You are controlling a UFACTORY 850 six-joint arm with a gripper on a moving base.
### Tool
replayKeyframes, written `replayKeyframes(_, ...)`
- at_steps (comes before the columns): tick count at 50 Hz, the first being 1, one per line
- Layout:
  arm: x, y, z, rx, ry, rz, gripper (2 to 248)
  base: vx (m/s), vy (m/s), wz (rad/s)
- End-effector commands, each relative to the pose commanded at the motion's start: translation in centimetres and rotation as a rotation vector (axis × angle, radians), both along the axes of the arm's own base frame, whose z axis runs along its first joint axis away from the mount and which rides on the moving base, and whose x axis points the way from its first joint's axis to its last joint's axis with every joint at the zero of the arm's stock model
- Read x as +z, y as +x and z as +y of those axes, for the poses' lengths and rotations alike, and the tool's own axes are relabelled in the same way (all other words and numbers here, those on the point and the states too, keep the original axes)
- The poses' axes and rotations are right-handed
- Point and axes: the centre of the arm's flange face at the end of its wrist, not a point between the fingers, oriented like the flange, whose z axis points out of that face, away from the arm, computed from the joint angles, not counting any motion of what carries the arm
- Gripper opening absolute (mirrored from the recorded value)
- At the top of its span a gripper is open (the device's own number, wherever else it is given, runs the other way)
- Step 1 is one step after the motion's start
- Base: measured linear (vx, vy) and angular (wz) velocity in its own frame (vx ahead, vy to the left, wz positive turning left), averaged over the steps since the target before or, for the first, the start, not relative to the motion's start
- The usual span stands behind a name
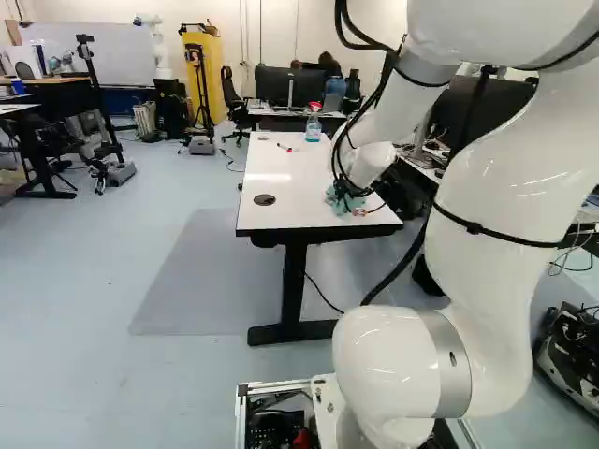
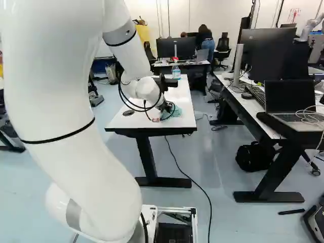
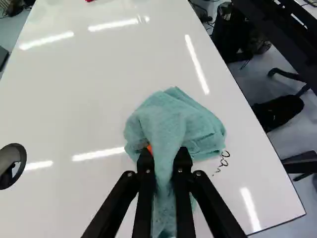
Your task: Clean the table with the green towel
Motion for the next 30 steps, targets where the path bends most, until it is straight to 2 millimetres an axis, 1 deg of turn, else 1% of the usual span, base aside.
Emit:
replayKeyframes(16,0.0,0.5,-2.6,-0.051,-0.001,-0.003,45,0.0,0.0,0.0)
replayKeyframes(30,0.0,0.5,-4.9,-0.097,-0.001,-0.005,45,0.0,0.0,0.0)
